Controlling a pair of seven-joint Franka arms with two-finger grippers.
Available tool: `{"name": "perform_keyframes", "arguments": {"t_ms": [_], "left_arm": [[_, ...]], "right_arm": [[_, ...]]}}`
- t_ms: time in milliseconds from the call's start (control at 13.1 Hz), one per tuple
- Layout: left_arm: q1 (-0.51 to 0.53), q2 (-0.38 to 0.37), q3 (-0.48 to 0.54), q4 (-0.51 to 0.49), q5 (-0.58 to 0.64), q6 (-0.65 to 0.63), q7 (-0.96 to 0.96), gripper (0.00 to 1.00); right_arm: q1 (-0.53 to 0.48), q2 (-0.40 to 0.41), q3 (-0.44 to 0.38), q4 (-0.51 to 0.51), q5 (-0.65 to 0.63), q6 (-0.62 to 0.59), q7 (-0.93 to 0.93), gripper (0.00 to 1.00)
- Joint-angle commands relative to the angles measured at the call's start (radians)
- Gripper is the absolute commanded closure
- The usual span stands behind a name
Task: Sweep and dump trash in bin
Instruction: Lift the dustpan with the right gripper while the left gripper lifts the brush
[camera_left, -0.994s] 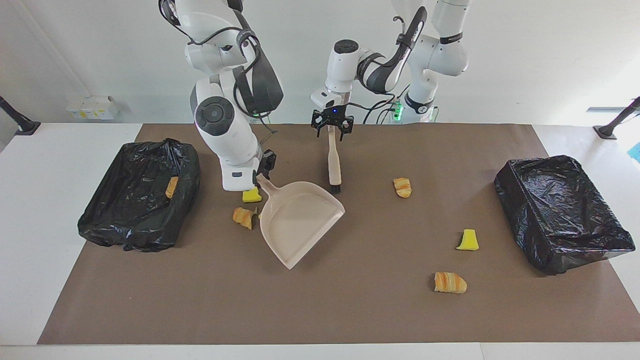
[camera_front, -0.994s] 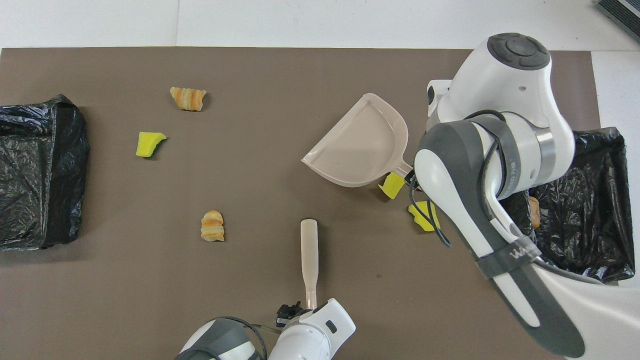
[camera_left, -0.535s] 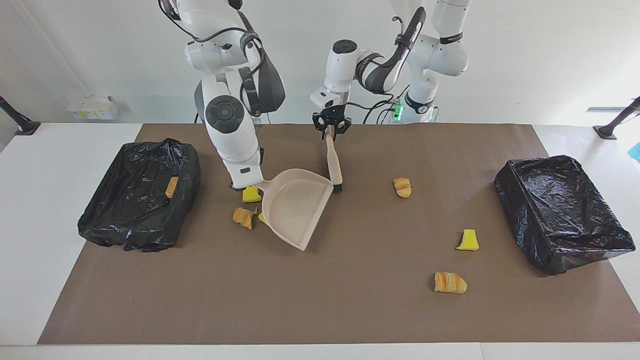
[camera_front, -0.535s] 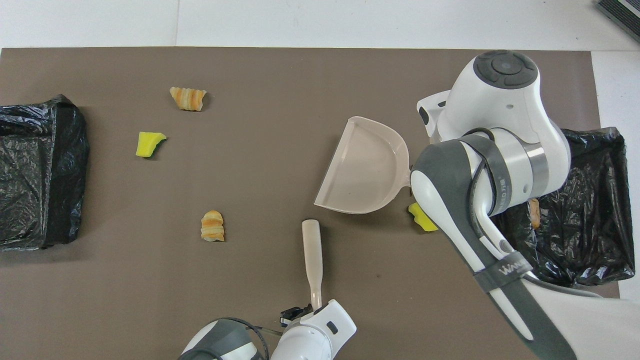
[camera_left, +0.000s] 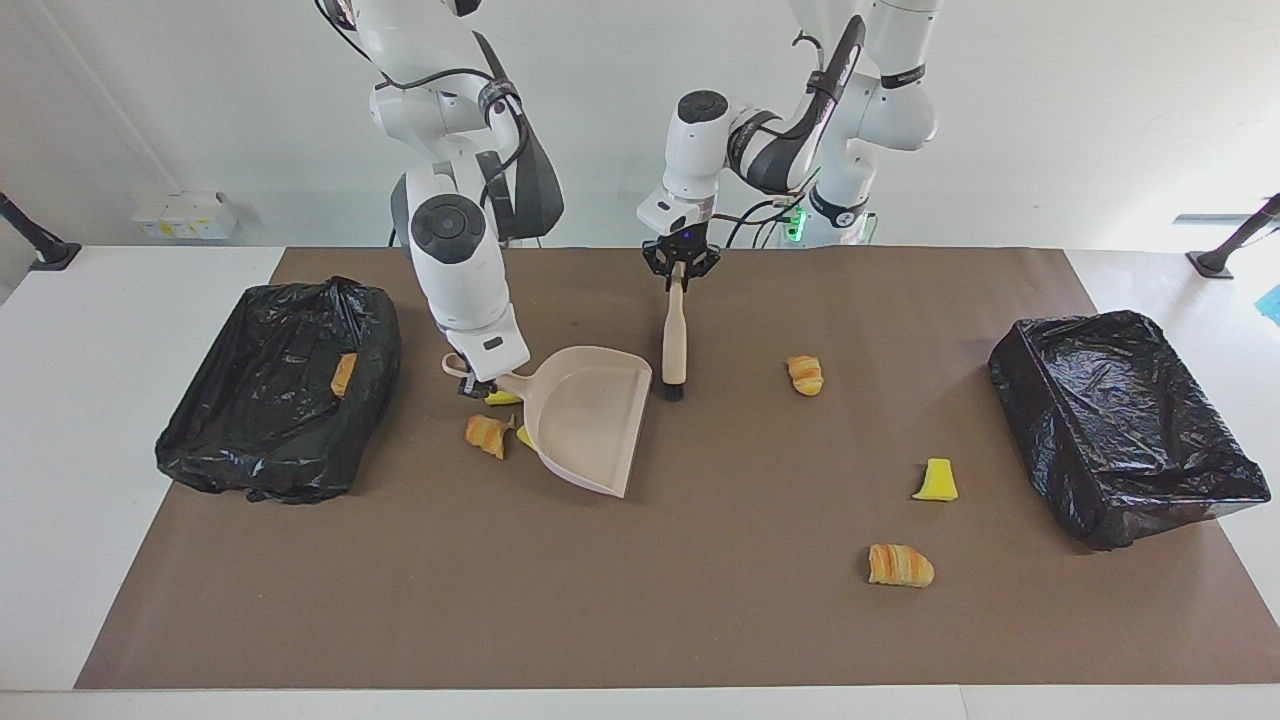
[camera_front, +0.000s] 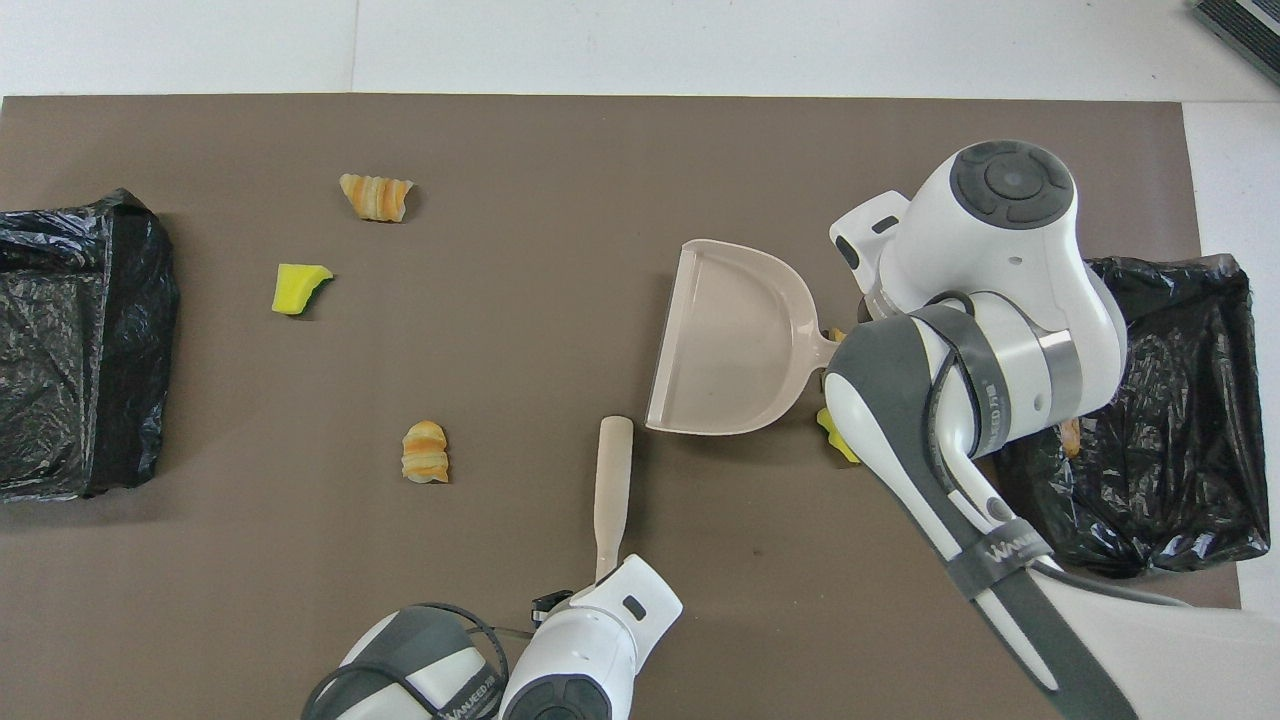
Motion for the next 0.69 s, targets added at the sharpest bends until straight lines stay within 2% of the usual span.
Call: {"name": "perform_keyframes", "arguments": {"t_ms": [0,382,612], "left_arm": [[0.104,-0.012,-0.002,0.122,0.007,-0.216,0.095,1.0],[0.322,0.0,-0.005,0.178,0.075,-0.253,0.225,1.0],[0.484,0.032,-0.005,0.219,0.113,-0.247,0.41,1.0]], "right_arm": [[-0.006,-0.039,0.01,-0.053,-0.019,0.043,-0.033,1.0],[0.09,0.014,0.01,-0.054,-0.052,0.123,0.12,1.0],[0.18,0.054,0.007,-0.037,-0.1,0.124,0.16,1.0]]}}
